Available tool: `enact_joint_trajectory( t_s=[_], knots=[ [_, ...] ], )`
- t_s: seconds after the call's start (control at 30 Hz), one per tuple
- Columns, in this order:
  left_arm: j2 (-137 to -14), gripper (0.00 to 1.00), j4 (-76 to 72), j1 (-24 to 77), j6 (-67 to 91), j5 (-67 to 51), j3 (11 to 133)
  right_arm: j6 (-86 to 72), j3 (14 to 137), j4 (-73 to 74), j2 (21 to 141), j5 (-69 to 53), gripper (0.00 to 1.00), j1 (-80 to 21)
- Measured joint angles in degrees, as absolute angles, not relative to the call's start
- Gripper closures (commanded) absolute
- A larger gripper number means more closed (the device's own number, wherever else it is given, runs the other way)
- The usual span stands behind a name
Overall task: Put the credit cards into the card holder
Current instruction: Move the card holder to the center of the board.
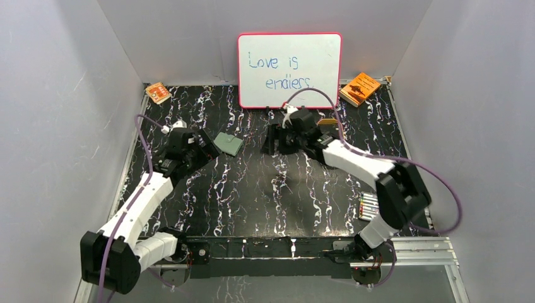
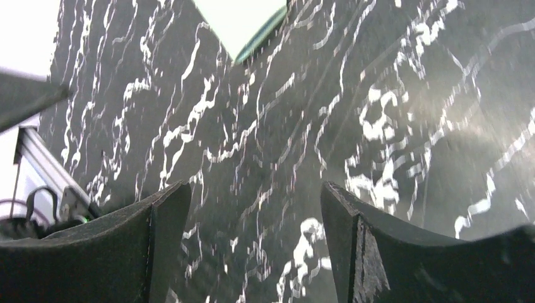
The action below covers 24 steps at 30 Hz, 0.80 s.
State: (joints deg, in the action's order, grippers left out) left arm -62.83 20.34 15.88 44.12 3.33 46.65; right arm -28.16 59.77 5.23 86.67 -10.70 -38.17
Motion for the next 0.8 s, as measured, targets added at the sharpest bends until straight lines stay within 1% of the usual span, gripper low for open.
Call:
enact_joint_trajectory(
  t_s=[0.1, 0.23, 0.5, 0.6, 0.8],
  knots=[
    [-59.29, 0.08, 21.45, 15.88, 44.10, 5.43, 44.66, -28.80, 65.84, 1.72, 96.16, -10.96, 0.23, -38.39],
    [-57.65, 0.09, 22.52, 15.88, 43.79, 7.09, 43.33, -29.36, 75.40, -1.30, 107.55, -11.70, 0.28, -38.41],
    [-54.78, 0.09, 23.09, 15.88, 42.96, 8.62, 39.40, -29.87, 94.63, -0.80, 126.15, -12.51, 0.34, -38.65],
    [-54.61, 0.09, 23.05, 15.88, 42.81, 8.60, 39.00, -30.30, 100.95, 2.02, 131.66, -12.16, 0.36, -38.76],
    [-54.63, 0.09, 22.79, 15.88, 42.78, 8.58, 38.98, -32.32, 105.51, 4.40, 136.25, -12.36, 0.39, -39.09]
  ],
)
